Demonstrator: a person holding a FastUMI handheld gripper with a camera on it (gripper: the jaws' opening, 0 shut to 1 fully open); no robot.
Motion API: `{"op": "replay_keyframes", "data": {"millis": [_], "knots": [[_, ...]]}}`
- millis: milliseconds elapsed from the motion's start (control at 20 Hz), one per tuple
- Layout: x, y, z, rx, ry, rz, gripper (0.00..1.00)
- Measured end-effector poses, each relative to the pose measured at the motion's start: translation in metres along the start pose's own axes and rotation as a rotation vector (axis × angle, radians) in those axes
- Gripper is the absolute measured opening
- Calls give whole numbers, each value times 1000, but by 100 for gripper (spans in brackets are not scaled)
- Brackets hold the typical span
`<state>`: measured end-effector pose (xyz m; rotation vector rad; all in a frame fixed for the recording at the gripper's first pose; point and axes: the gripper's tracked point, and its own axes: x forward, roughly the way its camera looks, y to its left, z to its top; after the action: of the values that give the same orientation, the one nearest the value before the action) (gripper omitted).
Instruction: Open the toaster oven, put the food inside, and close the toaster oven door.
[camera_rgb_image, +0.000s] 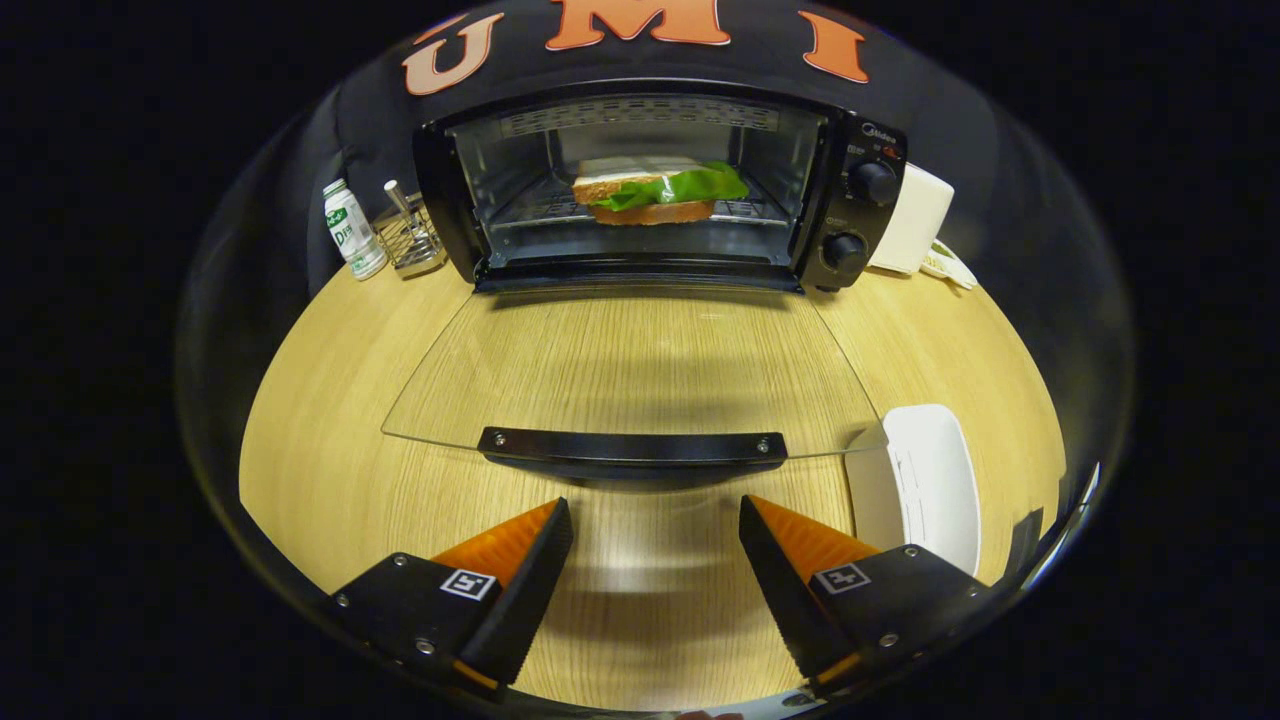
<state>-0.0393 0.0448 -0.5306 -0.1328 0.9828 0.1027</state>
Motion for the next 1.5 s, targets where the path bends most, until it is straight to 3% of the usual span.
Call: {"op": "replay_keyframes", "data": {"millis": [450, 1050, 1500], "knots": [[-10, 2, 18, 25, -30, 27, 99], [-55, -2, 95, -98, -118, 21, 99], [-47, 0, 169, 20, -221, 23, 100]]}}
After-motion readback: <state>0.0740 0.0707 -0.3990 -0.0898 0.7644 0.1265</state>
